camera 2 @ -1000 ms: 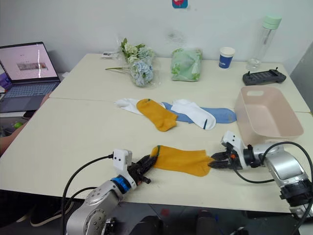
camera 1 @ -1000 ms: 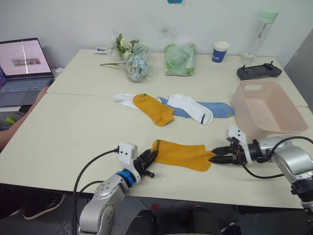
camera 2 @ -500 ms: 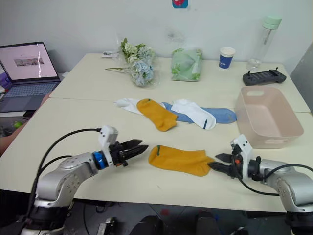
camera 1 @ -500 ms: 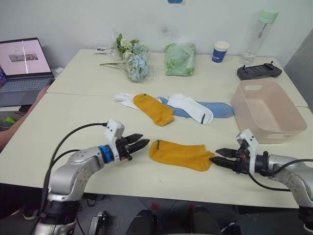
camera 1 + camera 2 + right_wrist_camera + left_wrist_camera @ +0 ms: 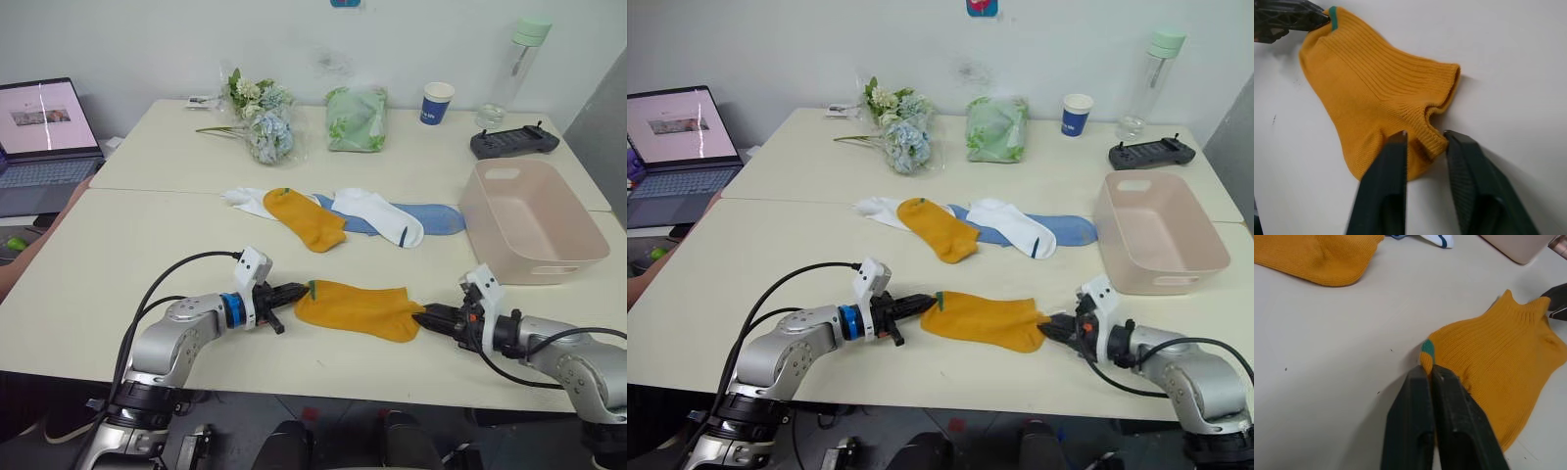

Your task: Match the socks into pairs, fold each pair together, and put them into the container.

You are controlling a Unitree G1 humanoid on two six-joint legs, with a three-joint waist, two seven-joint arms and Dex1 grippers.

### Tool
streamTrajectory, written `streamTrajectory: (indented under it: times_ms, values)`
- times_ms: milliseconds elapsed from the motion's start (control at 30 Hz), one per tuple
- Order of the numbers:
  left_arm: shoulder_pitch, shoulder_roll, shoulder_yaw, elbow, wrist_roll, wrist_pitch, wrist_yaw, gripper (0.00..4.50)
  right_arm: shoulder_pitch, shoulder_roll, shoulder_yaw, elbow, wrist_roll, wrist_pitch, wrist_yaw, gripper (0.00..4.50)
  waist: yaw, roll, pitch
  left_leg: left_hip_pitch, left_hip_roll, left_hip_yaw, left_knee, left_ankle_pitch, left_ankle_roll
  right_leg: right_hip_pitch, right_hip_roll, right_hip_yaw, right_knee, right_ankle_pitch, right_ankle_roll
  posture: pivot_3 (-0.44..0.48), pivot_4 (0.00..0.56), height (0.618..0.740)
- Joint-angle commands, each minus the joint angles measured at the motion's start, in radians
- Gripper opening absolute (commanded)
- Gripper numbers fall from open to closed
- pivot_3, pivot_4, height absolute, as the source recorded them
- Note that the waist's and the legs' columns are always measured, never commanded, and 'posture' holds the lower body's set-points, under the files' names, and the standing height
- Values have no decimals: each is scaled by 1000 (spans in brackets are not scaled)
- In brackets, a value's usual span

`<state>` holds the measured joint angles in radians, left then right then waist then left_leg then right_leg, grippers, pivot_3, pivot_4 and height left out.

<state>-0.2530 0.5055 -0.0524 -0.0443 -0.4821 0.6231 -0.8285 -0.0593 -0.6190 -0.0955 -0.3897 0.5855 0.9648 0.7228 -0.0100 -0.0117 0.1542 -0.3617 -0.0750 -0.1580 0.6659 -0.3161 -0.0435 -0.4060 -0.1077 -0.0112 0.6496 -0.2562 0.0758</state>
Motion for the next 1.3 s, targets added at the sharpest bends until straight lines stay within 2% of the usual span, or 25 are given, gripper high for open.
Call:
streamTrajectory:
  times_ms: [33,167,333,467,633,967,1133,1167,1300]
  values:
    - [7,7,24,-63,-18,-2,-7,0,-19,-7,-25,-35,35,4,-5,29,0,0,0,0,0,0,0,0,0,0,0,0,0,0,0,0,150,740]
    - [38,3,30,-119,-41,40,15,0,-52,-20,-68,-23,81,48,-18,29,-1,0,0,0,0,0,0,0,0,0,0,0,0,0,0,0,150,740]
    - [77,-14,21,-220,-100,166,66,0,-98,-90,-89,23,108,110,0,29,1,0,0,0,0,0,0,0,0,0,0,0,0,0,0,0,150,740]
    - [94,-73,5,-202,-60,139,134,0,-122,-131,-49,62,94,120,14,29,3,0,0,0,0,0,0,0,0,0,0,0,0,0,0,0,150,740]
    - [80,-103,-10,-173,-18,102,166,0,-93,-134,-39,79,97,115,9,29,3,0,0,0,0,1,0,0,0,0,0,0,0,0,0,0,150,740]
    - [55,-92,-43,-126,54,26,149,0,-70,-160,-26,126,81,94,36,29,5,0,0,0,0,1,0,0,0,0,0,0,0,0,0,0,150,740]
    - [43,-87,-49,-110,64,5,130,0,-53,-135,-28,108,85,73,31,29,4,0,0,0,0,1,0,0,0,0,0,0,0,0,0,0,150,740]
    - [40,-88,-46,-107,65,0,128,201,-49,-131,-30,97,86,68,28,7,5,0,0,0,0,1,0,0,0,0,0,0,0,0,0,0,150,740]
    - [31,-93,-32,-101,66,-14,134,1199,-35,-124,-40,83,76,57,8,1044,4,0,0,0,0,1,0,0,0,0,0,0,0,0,0,0,150,740]
